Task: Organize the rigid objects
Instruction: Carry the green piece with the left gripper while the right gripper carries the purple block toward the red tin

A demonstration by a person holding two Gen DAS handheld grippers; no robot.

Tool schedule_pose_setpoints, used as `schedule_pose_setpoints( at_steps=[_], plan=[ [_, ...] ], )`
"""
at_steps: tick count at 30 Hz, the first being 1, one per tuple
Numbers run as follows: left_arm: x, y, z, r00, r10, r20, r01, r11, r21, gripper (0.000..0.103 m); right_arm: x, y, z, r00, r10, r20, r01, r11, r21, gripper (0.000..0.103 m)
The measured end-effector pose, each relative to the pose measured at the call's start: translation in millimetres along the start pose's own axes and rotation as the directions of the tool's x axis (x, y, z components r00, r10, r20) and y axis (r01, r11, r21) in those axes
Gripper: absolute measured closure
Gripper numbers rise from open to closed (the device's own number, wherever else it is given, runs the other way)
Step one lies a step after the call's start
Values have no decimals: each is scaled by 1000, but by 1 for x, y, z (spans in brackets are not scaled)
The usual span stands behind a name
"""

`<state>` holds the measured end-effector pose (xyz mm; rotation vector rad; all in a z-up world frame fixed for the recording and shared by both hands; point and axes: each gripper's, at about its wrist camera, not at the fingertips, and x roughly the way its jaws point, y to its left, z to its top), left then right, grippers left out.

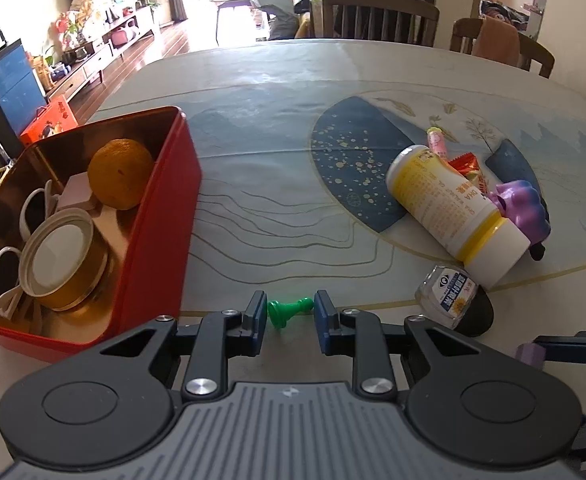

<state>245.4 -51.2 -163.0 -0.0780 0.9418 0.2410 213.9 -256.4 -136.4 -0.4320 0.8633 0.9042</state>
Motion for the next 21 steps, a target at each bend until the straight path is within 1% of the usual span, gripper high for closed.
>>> schedule_pose_setpoints(
  at_steps=[6, 11, 18, 21],
  plan=[
    [-15, 8, 3, 1000, -14, 17, 15, 1000, -20, 78, -18, -6, 4, 999, -22, 36, 20, 998, 61, 64],
    [-34, 14, 8, 999, -32, 39, 33, 999, -24, 78, -34, -8, 14, 997, -34, 67, 27, 995, 99, 64],
    [-65, 30, 18, 992, -76, 96, 80, 996, -36, 78, -56, 4, 40, 989, -40, 141, 27, 996, 88, 64],
    [-76, 38, 23, 989, -82, 119, 87, 995, -42, 78, -62, 10, 54, 985, -36, 166, 24, 997, 76, 64]
  ],
)
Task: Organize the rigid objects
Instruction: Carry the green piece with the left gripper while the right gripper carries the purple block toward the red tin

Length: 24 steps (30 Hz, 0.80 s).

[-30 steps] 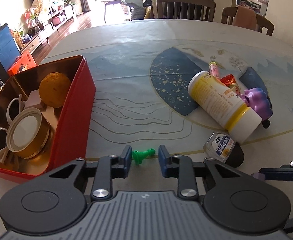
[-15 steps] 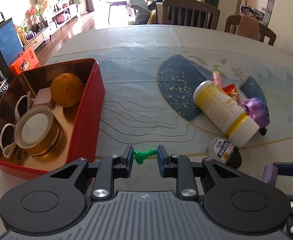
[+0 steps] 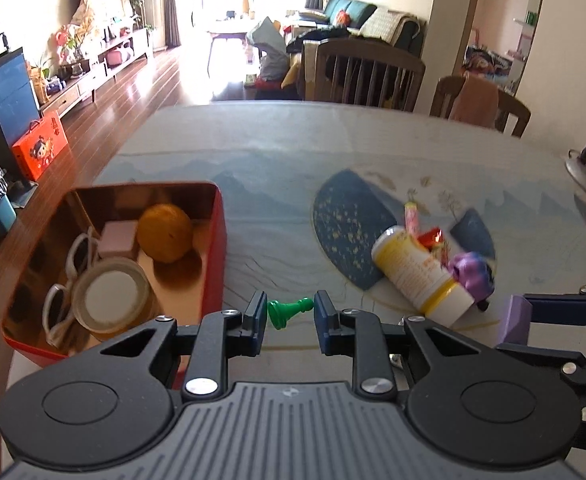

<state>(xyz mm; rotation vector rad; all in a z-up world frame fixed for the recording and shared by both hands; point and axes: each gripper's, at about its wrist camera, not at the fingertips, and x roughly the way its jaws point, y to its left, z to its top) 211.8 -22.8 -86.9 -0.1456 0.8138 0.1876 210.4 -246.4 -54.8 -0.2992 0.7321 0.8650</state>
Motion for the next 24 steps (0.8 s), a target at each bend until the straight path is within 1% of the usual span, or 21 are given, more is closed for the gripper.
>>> schedule_pose_setpoints(
  at_steps=[7, 16, 21, 24],
  plan=[
    [-17, 26, 13, 999, 14, 35, -14, 1000, -14, 78, 3, 26, 32, 999, 9, 39, -7, 999, -44, 64],
    [-31, 73, 26, 998, 33, 62, -31, 999, -38, 78, 21, 62, 61, 998, 28, 62, -23, 996, -81, 64],
    [-33, 102, 35, 997, 46, 64, -42, 997, -57, 78, 33, 77, 74, 997, 40, 67, -34, 996, -83, 64],
    [-31, 121, 38, 997, 48, 58, -44, 996, -71, 78, 42, 82, 82, 997, 54, 63, -50, 997, -62, 64]
  ],
)
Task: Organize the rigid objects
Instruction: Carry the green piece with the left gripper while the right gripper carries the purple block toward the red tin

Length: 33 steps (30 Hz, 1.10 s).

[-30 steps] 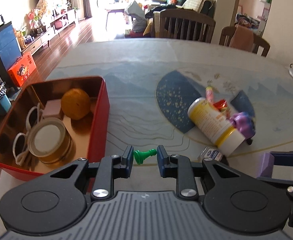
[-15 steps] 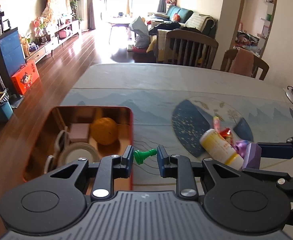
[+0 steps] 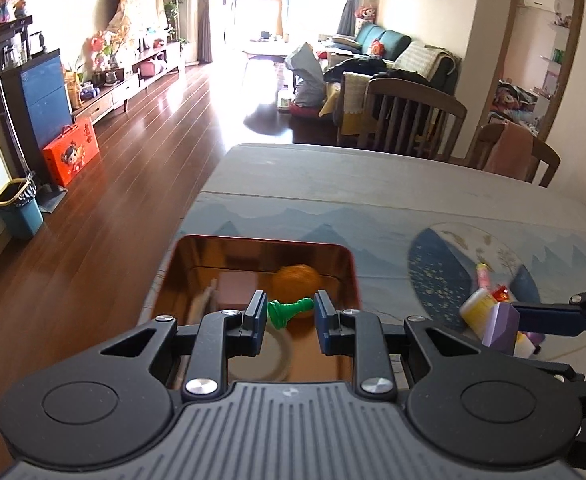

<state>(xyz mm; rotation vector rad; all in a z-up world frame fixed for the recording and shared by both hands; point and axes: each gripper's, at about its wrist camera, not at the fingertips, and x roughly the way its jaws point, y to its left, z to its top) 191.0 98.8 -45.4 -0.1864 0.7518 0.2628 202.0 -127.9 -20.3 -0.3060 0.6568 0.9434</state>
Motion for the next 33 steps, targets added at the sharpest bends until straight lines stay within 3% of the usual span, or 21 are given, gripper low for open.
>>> schedule_pose_setpoints(
  at_steps=[15, 33],
  plan=[
    [51, 57, 23, 998, 12, -59, -11, 999, 30, 78, 63, 34, 21, 996, -34, -78, 31, 999, -30, 64],
    [126, 52, 35, 987, -57, -147, 78, 987, 141, 78, 149, 54, 20, 964, -128, -232, 73, 969, -235, 64]
  ],
)
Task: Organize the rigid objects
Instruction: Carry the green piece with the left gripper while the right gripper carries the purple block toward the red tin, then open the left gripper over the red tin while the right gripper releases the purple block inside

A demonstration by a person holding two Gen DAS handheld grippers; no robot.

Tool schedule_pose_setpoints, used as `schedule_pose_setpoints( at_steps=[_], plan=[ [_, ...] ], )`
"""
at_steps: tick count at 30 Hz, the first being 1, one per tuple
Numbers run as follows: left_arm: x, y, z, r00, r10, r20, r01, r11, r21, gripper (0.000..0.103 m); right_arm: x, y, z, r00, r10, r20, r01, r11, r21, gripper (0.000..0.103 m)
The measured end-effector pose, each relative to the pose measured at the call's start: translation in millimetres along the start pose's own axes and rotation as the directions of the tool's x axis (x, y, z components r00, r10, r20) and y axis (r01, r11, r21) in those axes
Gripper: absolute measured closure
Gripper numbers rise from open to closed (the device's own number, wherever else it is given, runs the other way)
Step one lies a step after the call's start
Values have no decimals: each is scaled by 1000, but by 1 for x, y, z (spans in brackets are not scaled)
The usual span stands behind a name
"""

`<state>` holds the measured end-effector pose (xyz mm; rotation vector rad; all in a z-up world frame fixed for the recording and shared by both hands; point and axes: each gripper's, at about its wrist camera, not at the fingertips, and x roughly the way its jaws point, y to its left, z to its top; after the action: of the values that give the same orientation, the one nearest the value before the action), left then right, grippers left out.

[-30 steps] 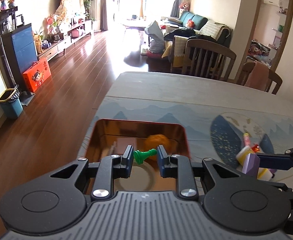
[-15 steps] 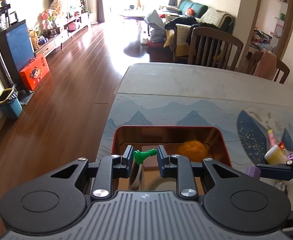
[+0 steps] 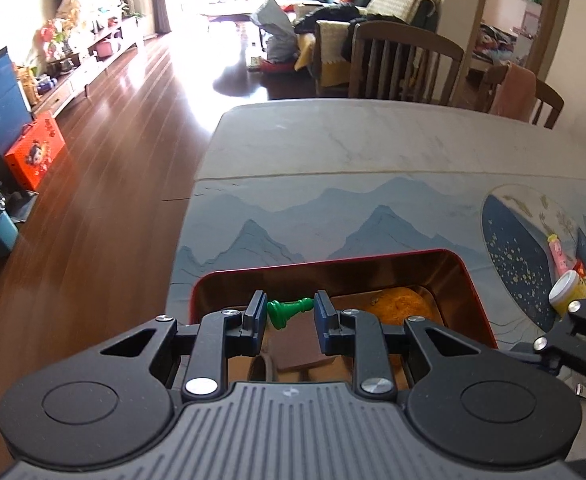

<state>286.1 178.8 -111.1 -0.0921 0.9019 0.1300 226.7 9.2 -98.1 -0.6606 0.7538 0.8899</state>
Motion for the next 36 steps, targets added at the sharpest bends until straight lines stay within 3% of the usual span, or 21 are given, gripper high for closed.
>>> schedule_pose_setpoints(
  at_steps=[6, 23, 36],
  plan=[
    [16, -2, 3, 999, -21, -30, 21, 1000, 15, 78, 11, 9, -2, 999, -22, -45, 19, 997, -68, 64],
    [40, -1, -2, 996, -29, -86, 30, 1000, 9, 78, 11, 5, -2, 999, -32, -30, 31, 999, -10, 59],
    [24, -2, -3, 997, -41, -65, 42, 999, 5, 78, -13, -9, -4, 1000, 1, 29, -6, 988, 152, 50]
  ],
)
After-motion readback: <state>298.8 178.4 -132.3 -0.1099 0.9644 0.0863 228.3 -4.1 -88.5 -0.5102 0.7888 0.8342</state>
